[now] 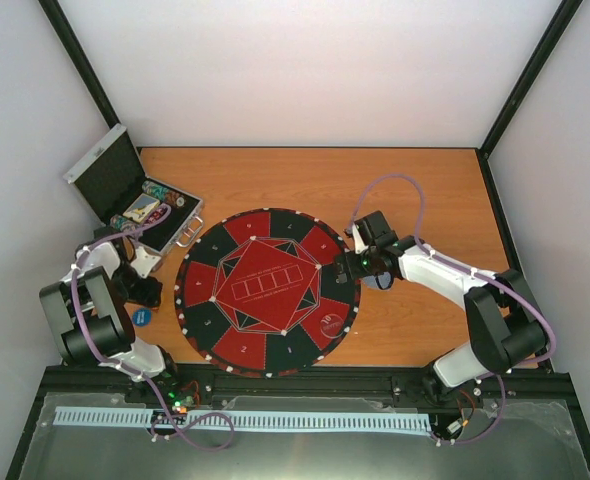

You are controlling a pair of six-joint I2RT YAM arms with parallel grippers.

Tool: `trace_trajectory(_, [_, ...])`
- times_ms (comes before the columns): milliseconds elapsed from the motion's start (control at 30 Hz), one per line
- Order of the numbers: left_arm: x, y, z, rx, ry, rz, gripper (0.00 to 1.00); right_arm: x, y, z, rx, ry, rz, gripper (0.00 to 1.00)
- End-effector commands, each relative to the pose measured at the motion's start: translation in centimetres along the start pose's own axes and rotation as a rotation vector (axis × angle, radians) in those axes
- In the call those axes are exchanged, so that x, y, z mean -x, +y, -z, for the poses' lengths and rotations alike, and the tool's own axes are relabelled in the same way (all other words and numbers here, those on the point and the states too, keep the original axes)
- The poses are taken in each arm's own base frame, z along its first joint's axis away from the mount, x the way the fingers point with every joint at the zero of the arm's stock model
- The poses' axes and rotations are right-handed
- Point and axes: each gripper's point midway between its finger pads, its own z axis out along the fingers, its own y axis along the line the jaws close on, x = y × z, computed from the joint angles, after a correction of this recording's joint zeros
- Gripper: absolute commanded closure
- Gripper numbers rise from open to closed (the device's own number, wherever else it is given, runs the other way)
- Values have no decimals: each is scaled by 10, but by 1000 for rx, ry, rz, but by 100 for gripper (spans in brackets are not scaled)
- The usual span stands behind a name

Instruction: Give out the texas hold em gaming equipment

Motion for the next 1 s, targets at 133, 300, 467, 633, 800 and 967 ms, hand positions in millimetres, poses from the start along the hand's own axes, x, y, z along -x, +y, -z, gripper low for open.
trace_trajectory(133, [18, 17, 33, 58, -51, -41, 22, 6, -3, 0, 0, -16, 0, 0])
trace_trajectory(300, [-4, 31, 37, 89, -21, -14, 14, 7, -4, 1, -1, -21, -1, 0])
trace_trajectory(467, [-35, 59, 47, 107, -1, 123, 7, 12, -3, 7, 14, -39, -11, 0])
trace_trajectory(633, [-59, 46, 38, 146, 8, 120, 0, 15, -5, 12, 4, -39, -17, 0])
trace_trajectory(800, [-60, 37, 26, 177, -56, 93, 0, 22, -3, 20, -2, -29, -12, 0])
trace_trajectory(967, [-42, 35, 21, 123, -130, 79, 0, 50, -1, 46, -51, -59, 23, 0])
